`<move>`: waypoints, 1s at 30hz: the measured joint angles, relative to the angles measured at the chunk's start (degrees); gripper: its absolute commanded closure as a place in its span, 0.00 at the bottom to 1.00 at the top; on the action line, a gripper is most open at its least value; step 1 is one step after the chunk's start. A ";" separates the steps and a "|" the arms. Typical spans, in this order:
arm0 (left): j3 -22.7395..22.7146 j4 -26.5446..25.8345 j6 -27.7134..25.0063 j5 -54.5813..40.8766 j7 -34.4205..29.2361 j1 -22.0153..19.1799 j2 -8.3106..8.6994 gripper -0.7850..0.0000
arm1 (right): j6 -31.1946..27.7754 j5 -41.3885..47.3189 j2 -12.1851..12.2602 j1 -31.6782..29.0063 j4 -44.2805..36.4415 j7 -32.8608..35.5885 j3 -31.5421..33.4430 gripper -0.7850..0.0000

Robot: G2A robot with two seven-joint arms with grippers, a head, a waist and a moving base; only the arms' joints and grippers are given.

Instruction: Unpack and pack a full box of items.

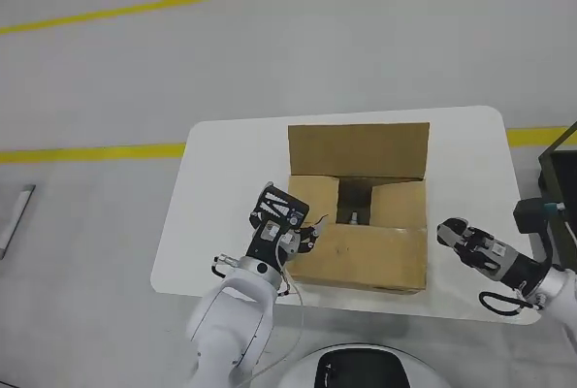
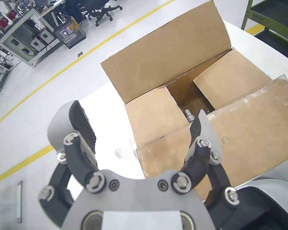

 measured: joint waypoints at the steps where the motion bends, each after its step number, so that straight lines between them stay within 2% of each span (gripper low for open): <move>1: 0.00 0.00 0.00 0.00 0.00 0.00 0.00 0.00 | 0.23 -0.80 0.04 0.23 0.00 -0.01 -0.31 0.72; 4: 0.00 0.00 0.00 0.00 0.00 0.00 0.00 0.00 | 0.95 -2.27 0.11 0.70 0.18 -0.63 -1.28 0.67; 9: 0.00 0.00 0.00 0.00 0.00 0.00 0.00 0.00 | 0.71 -2.69 0.33 1.20 0.87 -0.21 -2.21 0.63; 19: 0.00 0.00 0.00 0.00 0.00 0.00 0.00 0.00 | 0.39 -3.38 0.74 0.99 1.32 0.25 -3.69 0.64; 30: 0.00 0.00 0.00 0.00 0.00 0.00 0.00 0.00 | -5.07 5.39 1.97 -2.31 -1.28 7.98 -0.57 0.61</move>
